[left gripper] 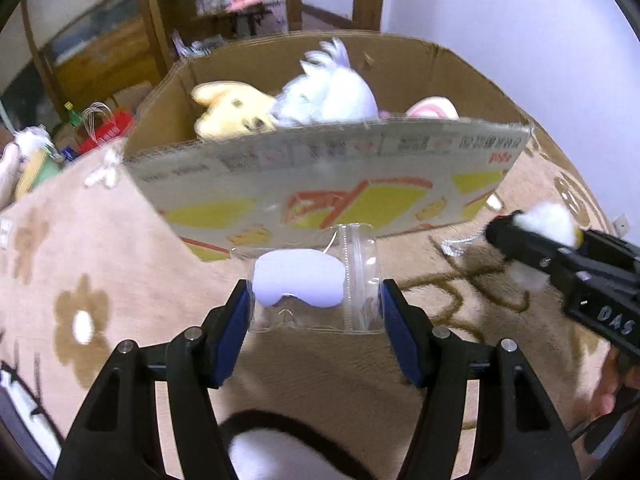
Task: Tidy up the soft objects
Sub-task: 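Lift the bag and the pom-pom up over the box with both tools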
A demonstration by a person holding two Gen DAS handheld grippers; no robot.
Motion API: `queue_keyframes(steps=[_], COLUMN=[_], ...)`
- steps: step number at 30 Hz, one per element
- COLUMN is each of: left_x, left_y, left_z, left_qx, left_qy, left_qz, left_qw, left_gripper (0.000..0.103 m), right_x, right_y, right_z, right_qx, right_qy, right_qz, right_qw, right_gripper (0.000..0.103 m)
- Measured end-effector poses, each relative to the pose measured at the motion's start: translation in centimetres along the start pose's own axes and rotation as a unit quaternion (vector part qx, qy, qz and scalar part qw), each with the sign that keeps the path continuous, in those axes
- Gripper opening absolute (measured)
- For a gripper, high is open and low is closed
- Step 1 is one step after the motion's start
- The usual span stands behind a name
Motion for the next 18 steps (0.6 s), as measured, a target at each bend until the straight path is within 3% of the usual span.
queue_keyframes(steps=[8, 18], left_x=[0.7, -1.1], left_y=[1.1, 4.5], left_z=[-5.9, -10.3], left_qx=[-0.065, -0.152], left_qy=[0.031, 0.055], left_qz=[-0.006, 0.058], left_qw=[0.9974, 0.9851], left_gripper=[0.063, 0.063], right_x=[0.7, 1.9], right_y=[2.0, 5.9], right_z=[-4.7, -9.3], right_qx=[-0.066, -0.15], right_qy=[0.013, 0.029], right_qz=[0.004, 0.002], right_qw=[0.998, 0.988], right_gripper=[0.04, 0.04])
Point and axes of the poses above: each gripper's, at about its wrist camera, not at the fingertips, and z roughly the way its jaws point, x to its left, y to its top, the point moved 4 cm from there along z, roughly the way its jaws point, and after that the axes turned 9 degrees about -y, right-handed, at the moved point
